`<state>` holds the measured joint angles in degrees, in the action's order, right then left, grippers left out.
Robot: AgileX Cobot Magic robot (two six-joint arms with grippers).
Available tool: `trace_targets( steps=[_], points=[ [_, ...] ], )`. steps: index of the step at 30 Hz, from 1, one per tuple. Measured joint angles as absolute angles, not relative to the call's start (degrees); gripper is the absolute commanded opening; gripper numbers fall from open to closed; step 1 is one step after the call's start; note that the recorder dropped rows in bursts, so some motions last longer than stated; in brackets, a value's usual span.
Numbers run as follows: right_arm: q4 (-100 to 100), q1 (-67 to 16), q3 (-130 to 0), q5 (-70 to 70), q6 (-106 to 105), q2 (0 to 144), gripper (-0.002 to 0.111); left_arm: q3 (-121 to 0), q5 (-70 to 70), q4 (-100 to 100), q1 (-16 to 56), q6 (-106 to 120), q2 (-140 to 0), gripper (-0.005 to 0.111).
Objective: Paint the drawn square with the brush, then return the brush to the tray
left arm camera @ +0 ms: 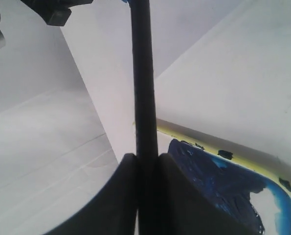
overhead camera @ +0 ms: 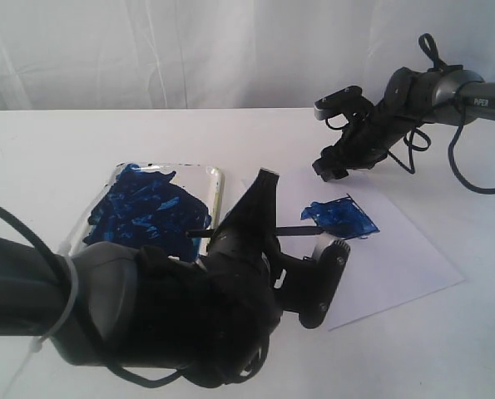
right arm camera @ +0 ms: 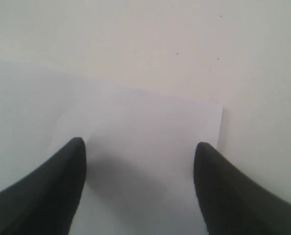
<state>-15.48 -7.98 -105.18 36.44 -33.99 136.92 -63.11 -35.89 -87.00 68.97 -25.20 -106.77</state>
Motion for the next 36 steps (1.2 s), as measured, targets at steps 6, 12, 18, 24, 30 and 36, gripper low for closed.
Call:
trace_targets(
  steps=[6,12,18,24,30,36],
  points=[
    [-15.48,-7.98,-105.18,36.44,-33.99,136.92,0.060,-62.25,-34.93,-87.69,68.97,-25.07,-106.77,0.000],
    [-15.48,-7.98,-105.18,36.44,-33.99,136.92,0.060,-61.34,-35.12,-91.20,68.97,-26.10,-106.77,0.000],
    [-15.48,-7.98,-105.18,36.44,-33.99,136.92,0.060,-61.22,-35.69,-92.92,68.97,-26.74,-106.77,0.000],
    [-15.48,-7.98,-105.18,36.44,-33.99,136.92,0.060,-61.22,-38.68,-93.30,68.97,-26.74,-106.77,0.000],
    [-15.48,-7.98,-105.18,36.44,-33.99,136.92,0.060,-61.22,-39.18,-93.77,69.79,-28.89,-105.69,0.000],
    [-15.48,-7.98,-105.18,36.44,-33.99,136.92,0.060,-61.22,-39.40,-90.30,70.84,-27.92,-104.60,0.000]
  ],
)
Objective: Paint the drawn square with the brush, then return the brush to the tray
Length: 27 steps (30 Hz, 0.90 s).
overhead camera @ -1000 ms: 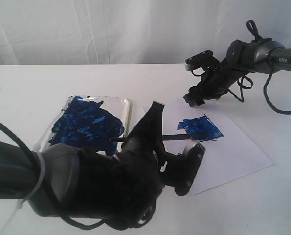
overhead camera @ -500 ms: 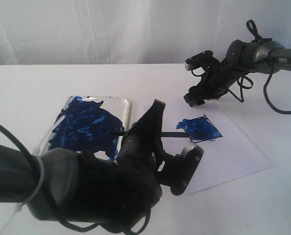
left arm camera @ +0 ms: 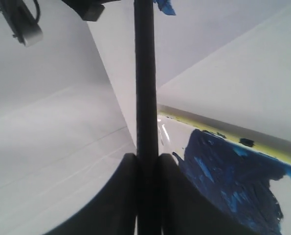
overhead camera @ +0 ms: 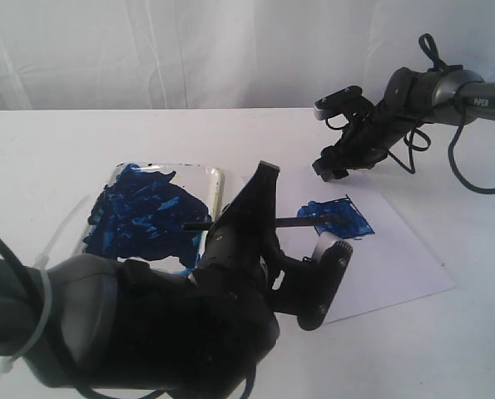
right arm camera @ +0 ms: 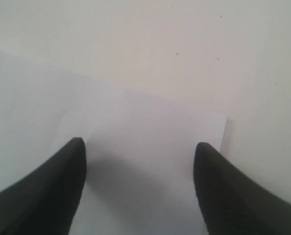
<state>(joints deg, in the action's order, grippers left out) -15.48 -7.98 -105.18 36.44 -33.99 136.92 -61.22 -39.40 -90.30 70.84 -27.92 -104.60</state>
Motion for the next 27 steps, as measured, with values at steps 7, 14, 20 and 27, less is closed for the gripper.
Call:
trace_targets(
  steps=[7,14,20,27],
  points=[
    [-15.48,-7.98,-105.18,36.44,-33.99,136.92,0.060,-61.22,-40.53,-85.41,70.84,-25.95,-104.60,0.000],
    [-15.48,-7.98,-105.18,36.44,-33.99,136.92,0.060,-61.22,-39.70,-83.77,70.84,-25.47,-104.60,0.000],
    [-15.48,-7.98,-105.18,36.44,-33.99,136.92,0.060,-61.22,-38.76,-83.27,70.84,-25.47,-104.60,0.000],
    [-15.48,-7.98,-105.18,36.44,-33.99,136.92,0.060,-61.22,-37.75,-82.26,70.84,-25.47,-104.60,0.000]
  ],
)
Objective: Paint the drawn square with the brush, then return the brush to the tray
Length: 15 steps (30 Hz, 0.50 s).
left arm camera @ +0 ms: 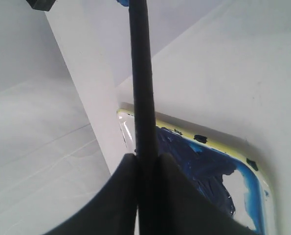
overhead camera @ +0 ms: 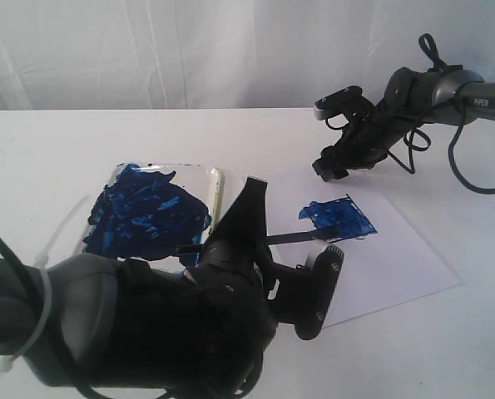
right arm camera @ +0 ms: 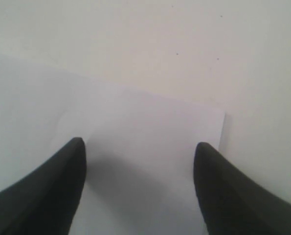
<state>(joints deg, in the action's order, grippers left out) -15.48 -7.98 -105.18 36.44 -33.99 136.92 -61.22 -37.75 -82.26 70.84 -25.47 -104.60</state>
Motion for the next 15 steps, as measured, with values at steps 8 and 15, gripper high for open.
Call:
trace_targets(
  steps=[8,15],
  points=[
    [-15.48,-7.98,-105.18,36.44,-33.99,136.92,0.060,-61.22,-37.75,-81.86,71.06,-25.47,-104.47,0.000],
    [-15.48,-7.98,-105.18,36.44,-33.99,136.92,0.060,-61.22,-36.69,-80.57,71.18,-25.32,-103.87,0.000]
  ],
)
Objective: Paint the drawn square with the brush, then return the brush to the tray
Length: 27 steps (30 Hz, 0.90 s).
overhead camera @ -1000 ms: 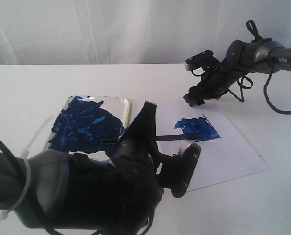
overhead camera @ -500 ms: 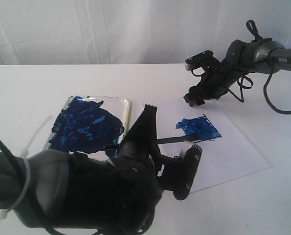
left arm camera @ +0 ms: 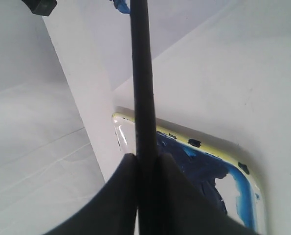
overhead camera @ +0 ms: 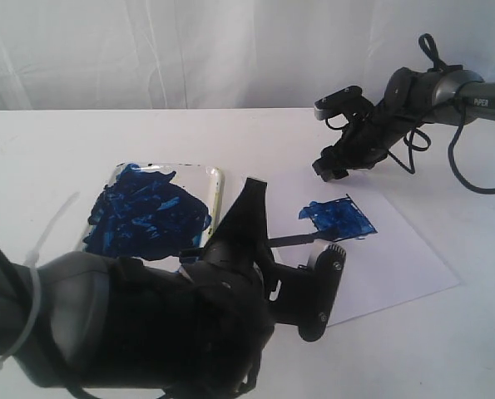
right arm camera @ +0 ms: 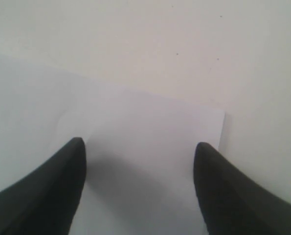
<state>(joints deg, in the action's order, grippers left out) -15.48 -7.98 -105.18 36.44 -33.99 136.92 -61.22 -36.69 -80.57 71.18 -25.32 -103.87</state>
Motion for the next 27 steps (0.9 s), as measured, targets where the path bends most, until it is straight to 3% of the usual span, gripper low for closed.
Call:
trace_targets(
  steps=[17,27],
  points=[
    [-15.48,-7.98,-105.18,36.44,-33.99,136.92,0.060,-61.22,-37.18,-80.18,72.74,-24.75,-103.66,0.000],
    [-15.48,-7.98,-105.18,36.44,-33.99,136.92,0.060,-61.22,-47.30,-93.74,72.86,-34.42,-103.76,0.000]
  ],
)
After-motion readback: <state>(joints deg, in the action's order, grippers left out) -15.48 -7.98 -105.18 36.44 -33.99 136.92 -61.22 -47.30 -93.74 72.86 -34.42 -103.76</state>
